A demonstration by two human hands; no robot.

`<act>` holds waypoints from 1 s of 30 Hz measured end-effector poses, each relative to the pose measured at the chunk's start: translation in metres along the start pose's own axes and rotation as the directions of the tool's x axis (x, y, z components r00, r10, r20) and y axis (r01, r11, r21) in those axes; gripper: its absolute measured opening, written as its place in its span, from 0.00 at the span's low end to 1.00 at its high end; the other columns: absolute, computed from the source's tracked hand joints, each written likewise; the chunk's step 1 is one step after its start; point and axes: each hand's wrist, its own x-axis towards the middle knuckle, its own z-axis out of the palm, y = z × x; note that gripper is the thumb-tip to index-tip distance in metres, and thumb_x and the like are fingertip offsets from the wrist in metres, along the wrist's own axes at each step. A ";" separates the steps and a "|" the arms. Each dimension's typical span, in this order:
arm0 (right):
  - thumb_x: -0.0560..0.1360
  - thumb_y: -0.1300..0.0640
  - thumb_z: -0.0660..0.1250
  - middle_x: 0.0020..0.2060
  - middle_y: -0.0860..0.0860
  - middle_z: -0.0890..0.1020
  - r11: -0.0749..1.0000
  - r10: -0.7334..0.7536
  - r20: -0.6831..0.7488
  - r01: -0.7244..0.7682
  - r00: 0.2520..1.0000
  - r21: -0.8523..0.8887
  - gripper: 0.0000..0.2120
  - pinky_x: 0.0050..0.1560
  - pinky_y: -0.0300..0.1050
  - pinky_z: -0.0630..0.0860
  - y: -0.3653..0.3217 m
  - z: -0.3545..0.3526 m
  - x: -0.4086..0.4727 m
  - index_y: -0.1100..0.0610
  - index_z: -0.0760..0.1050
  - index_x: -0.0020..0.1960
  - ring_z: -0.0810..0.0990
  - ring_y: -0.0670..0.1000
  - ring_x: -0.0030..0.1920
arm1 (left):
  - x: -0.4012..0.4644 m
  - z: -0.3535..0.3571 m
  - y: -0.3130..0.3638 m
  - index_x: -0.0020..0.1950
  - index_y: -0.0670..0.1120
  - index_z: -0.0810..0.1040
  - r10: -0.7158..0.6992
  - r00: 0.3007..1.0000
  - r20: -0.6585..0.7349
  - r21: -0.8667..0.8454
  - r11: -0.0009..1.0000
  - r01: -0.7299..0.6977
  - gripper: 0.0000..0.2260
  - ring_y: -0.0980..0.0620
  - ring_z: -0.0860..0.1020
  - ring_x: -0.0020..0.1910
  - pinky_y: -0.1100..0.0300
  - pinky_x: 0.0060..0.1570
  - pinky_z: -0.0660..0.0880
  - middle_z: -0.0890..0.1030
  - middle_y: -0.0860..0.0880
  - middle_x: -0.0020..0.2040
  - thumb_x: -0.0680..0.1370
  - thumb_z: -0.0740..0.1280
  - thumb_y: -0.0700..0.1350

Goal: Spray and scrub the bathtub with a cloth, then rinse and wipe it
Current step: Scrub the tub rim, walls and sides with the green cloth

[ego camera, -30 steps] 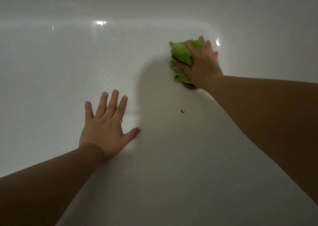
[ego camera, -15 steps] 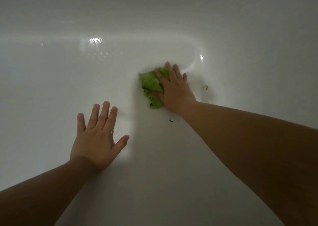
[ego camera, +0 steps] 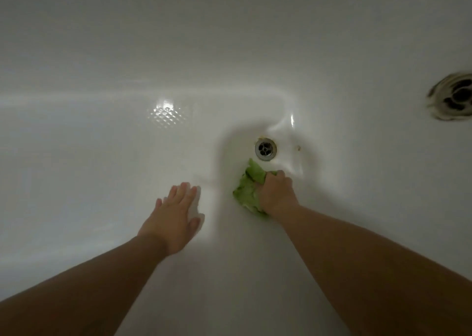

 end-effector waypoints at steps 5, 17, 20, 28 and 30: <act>0.82 0.44 0.60 0.53 0.57 0.74 0.939 0.006 -0.020 0.001 1.000 0.343 0.18 0.50 0.50 0.77 -0.049 -0.050 -0.061 0.58 0.76 0.56 0.77 0.59 0.52 | -0.067 -0.077 0.032 0.84 0.56 0.54 -0.108 0.989 -0.102 -0.321 0.945 0.070 0.35 0.46 0.65 0.79 0.55 0.75 0.62 0.63 0.51 0.82 0.81 0.66 0.59; 0.69 0.33 0.73 0.45 0.53 0.86 0.638 -0.296 0.047 0.160 0.954 0.754 0.26 0.51 0.62 0.84 -0.149 -0.255 -0.300 0.55 0.80 0.51 0.87 0.54 0.46 | -0.309 -0.265 0.114 0.73 0.59 0.72 -0.255 0.914 -0.316 -0.861 0.482 -0.164 0.29 0.56 0.85 0.51 0.50 0.55 0.83 0.85 0.54 0.55 0.75 0.76 0.45; 0.72 0.45 0.80 0.51 0.58 0.84 0.532 -0.366 0.080 0.138 0.927 0.835 0.24 0.51 0.60 0.85 -0.159 -0.302 -0.357 0.56 0.75 0.58 0.88 0.54 0.46 | -0.376 -0.295 0.124 0.72 0.56 0.74 -0.307 0.885 -0.350 -0.890 0.405 -0.211 0.27 0.52 0.86 0.51 0.47 0.55 0.83 0.85 0.50 0.56 0.75 0.77 0.43; 0.65 0.45 0.82 0.53 0.55 0.85 0.457 -0.588 0.013 0.318 0.809 0.831 0.33 0.58 0.61 0.83 -0.212 -0.367 -0.478 0.44 0.74 0.66 0.87 0.55 0.51 | -0.529 -0.336 0.113 0.67 0.56 0.73 -0.372 0.819 -0.437 -0.887 0.329 -0.324 0.30 0.47 0.86 0.53 0.41 0.54 0.83 0.84 0.46 0.57 0.68 0.80 0.45; 0.69 0.49 0.82 0.52 0.54 0.86 0.434 -0.589 -0.050 0.368 0.806 0.823 0.27 0.55 0.58 0.83 -0.235 -0.372 -0.505 0.46 0.74 0.64 0.88 0.53 0.49 | -0.559 -0.338 0.100 0.68 0.56 0.72 -0.338 0.823 -0.456 -0.880 0.311 -0.360 0.34 0.46 0.85 0.55 0.41 0.54 0.83 0.82 0.45 0.60 0.67 0.81 0.41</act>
